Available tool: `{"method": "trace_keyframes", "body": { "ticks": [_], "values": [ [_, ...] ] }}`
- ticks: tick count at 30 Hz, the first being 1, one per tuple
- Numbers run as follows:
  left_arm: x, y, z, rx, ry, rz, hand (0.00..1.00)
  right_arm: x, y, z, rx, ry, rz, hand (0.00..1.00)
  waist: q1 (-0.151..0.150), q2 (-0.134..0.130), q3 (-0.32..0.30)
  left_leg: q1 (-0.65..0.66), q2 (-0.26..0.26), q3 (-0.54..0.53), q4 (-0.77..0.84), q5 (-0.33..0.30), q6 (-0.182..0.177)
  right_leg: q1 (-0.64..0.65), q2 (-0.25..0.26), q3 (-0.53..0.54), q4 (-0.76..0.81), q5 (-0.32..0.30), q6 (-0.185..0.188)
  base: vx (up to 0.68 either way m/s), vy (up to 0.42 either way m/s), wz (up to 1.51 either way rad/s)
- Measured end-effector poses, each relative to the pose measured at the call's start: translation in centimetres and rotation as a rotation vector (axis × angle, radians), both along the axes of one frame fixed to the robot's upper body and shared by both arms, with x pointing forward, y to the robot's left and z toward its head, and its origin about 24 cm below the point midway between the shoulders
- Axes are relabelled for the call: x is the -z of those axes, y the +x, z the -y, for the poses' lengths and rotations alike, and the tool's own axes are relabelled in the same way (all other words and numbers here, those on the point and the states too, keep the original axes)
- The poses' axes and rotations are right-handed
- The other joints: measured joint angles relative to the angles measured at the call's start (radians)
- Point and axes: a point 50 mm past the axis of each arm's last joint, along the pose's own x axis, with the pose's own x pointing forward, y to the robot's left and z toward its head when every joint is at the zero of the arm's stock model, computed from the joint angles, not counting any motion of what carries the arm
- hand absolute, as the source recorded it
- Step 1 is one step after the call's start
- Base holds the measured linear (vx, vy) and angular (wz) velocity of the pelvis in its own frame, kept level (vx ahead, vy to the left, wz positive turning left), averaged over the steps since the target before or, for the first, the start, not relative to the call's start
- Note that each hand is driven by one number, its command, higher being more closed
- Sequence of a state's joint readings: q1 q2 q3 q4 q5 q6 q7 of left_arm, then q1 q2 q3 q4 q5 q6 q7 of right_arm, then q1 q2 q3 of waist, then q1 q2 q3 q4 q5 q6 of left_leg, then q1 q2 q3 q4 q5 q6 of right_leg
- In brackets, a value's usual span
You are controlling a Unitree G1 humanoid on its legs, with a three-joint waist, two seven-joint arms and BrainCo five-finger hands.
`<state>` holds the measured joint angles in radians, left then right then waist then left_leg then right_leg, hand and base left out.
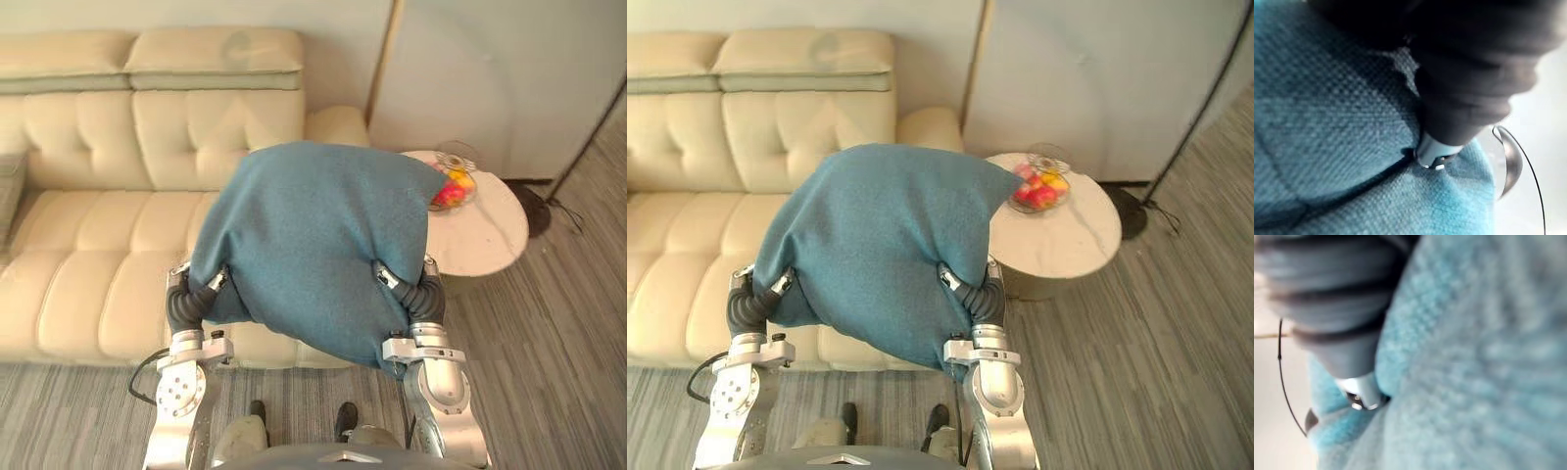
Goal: Pick up cushions and gather them together orderly.
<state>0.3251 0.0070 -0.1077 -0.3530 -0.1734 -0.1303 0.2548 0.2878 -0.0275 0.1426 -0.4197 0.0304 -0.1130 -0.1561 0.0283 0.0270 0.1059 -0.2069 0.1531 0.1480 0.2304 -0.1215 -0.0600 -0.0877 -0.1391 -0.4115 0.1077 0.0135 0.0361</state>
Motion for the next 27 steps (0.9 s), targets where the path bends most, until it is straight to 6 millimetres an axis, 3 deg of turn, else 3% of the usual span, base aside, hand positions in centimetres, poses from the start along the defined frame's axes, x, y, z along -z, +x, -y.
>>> {"method": "trace_keyframes", "body": {
  "ticks": [1,2,4,5,6,7,10,11,13,14,15,16,17,19,21,23,24,25,27],
  "values": [
    [0.0,0.0,0.0,-0.001,-0.001,0.001,1.00,0.0,0.1,0.0,0.001,-0.005,0.003,1.00,-0.001,0.000,0.000,-0.005,0.011,0.036,0.012,0.003,0.008,-0.001,-0.016,-0.019,0.003,0.001,0.001,-0.08,0.238,1.25],
    [0.2,0.1,0.0,-0.010,-0.010,-0.006,1.00,-0.3,0.7,0.1,0.007,-0.040,0.021,1.00,0.001,0.000,0.000,-0.029,0.038,0.116,0.046,-0.002,0.026,-0.004,-0.062,-0.055,0.010,0.010,0.016,-0.09,0.359,0.97],
    [0.7,0.2,0.0,-0.014,-0.019,-0.025,1.00,-0.6,1.4,0.1,0.010,-0.067,0.039,1.00,0.000,0.001,-0.002,-0.031,0.085,0.198,0.076,-0.004,0.032,0.004,-0.122,-0.090,0.006,0.031,0.050,-0.06,0.372,0.86],
    [1.0,0.4,0.1,-0.013,-0.030,-0.033,1.00,-0.5,1.8,0.4,0.021,-0.084,0.035,1.00,-0.003,0.014,-0.010,-0.022,0.127,0.259,0.080,-0.005,0.031,0.014,-0.151,-0.112,-0.002,0.050,0.081,-0.04,0.446,0.78],
    [1.2,0.4,0.3,-0.011,-0.038,-0.041,1.00,-0.2,2.0,0.6,0.030,-0.101,0.024,1.00,-0.011,0.025,-0.020,-0.022,0.163,0.335,0.083,0.024,-0.005,0.025,-0.168,-0.132,-0.011,0.061,0.100,-0.03,0.562,1.16],
    [1.7,0.8,0.6,0.005,-0.040,-0.057,1.00,0.8,2.3,0.8,0.039,-0.112,-0.021,1.00,-0.029,0.012,-0.035,-0.025,0.132,0.413,0.088,0.070,-0.003,0.049,-0.216,-0.153,-0.033,0.087,0.099,-0.01,0.484,0.99],
    [2.4,0.6,-0.6,-0.015,0.000,-0.092,1.00,1.7,2.4,-0.2,0.027,-0.073,-0.060,1.00,-0.020,-0.030,-0.054,-0.059,0.070,0.398,0.114,0.042,0.045,0.075,-0.222,-0.178,-0.077,0.131,0.099,0.06,0.315,0.54],
    [2.8,0.6,-0.8,-0.015,0.007,-0.110,1.00,1.7,2.4,-0.4,0.032,-0.058,-0.062,1.00,-0.014,-0.039,-0.056,-0.077,0.052,0.389,0.148,0.019,0.067,0.085,-0.241,-0.197,-0.085,0.166,0.102,0.09,0.223,0.42],
    [3.4,0.6,-0.7,0.005,0.011,-0.133,1.00,2.0,2.2,-0.1,0.044,-0.065,-0.075,1.00,-0.014,-0.049,-0.057,-0.105,0.027,0.369,0.195,-0.020,0.091,0.089,-0.275,-0.202,-0.058,0.175,0.095,0.04,0.314,0.41],
    [3.9,0.6,-0.6,0.018,0.014,-0.151,1.00,2.4,2.4,0.1,0.047,-0.073,-0.094,1.00,-0.013,-0.051,-0.056,-0.114,0.015,0.369,0.224,-0.050,0.105,0.048,-0.319,-0.189,0.035,0.169,0.085,0.02,0.333,0.21],
    [4.0,0.6,-0.6,0.024,0.015,-0.157,1.00,2.6,2.4,0.2,0.050,-0.074,-0.105,1.00,-0.014,-0.051,-0.055,-0.113,0.010,0.370,0.228,-0.061,0.112,0.027,-0.335,-0.174,0.079,0.164,0.061,0.01,0.331,0.03],
    [4.1,0.6,-0.6,0.032,0.018,-0.160,1.00,3.1,2.4,0.3,0.054,-0.073,-0.126,1.00,-0.018,-0.050,-0.053,-0.112,0.007,0.369,0.238,-0.077,0.124,-0.027,-0.358,-0.125,0.175,0.139,-0.009,0.02,0.290,-0.01],
    [4.1,0.6,-0.7,0.034,0.026,-0.162,1.00,3.7,2.4,0.3,0.054,-0.070,-0.152,1.00,-0.029,-0.055,-0.049,-0.105,0.004,0.364,0.240,-0.096,0.128,-0.079,-0.350,-0.046,0.282,0.054,-0.027,0.03,0.256,0.01],
    [4.3,0.5,-1.0,0.037,0.043,-0.174,1.00,4.5,2.4,0.0,0.053,-0.053,-0.188,1.00,-0.049,-0.065,-0.020,-0.062,-0.001,0.353,0.220,-0.107,0.129,-0.149,-0.236,0.103,0.430,-0.117,0.009,0.05,0.139,0.01],
    [4.7,0.5,-1.0,0.044,0.047,-0.193,1.00,4.6,2.4,0.0,0.043,-0.056,-0.190,1.00,-0.066,-0.077,-0.006,-0.018,-0.023,0.359,0.179,-0.107,0.129,-0.188,-0.135,0.119,0.435,-0.184,0.004,0.07,0.077,-0.04],
    [4.8,0.5,-0.8,0.052,0.044,-0.199,1.00,4.4,2.5,0.1,0.040,-0.065,-0.184,1.00,-0.086,-0.071,-0.001,0.013,-0.034,0.381,0.143,-0.107,0.129,-0.246,-0.056,0.103,0.377,-0.189,-0.008,0.12,0.023,-0.11],
    [4.7,0.7,-0.6,0.066,0.044,-0.191,1.00,4.4,2.5,0.3,0.041,-0.076,-0.182,1.00,-0.099,-0.055,0.011,0.039,-0.039,0.382,0.110,-0.106,0.127,-0.271,-0.009,0.087,0.296,-0.162,-0.018,0.14,-0.004,-0.07],
    [4.6,0.8,-0.5,0.071,0.046,-0.189,1.00,4.4,2.5,0.4,0.041,-0.080,-0.183,1.00,-0.105,-0.052,0.012,0.049,-0.043,0.382,0.093,-0.105,0.123,-0.278,0.001,0.079,0.262,-0.146,-0.021,0.20,-0.017,0.00],
    [4.5,0.9,-0.3,0.088,0.071,-0.184,1.00,4.5,2.4,0.7,0.048,-0.089,-0.187,1.00,-0.134,-0.048,0.015,0.100,-0.066,0.371,0.041,-0.096,0.085,-0.292,0.012,0.073,0.161,-0.047,-0.023,0.24,-0.061,0.16]
  ]
}}
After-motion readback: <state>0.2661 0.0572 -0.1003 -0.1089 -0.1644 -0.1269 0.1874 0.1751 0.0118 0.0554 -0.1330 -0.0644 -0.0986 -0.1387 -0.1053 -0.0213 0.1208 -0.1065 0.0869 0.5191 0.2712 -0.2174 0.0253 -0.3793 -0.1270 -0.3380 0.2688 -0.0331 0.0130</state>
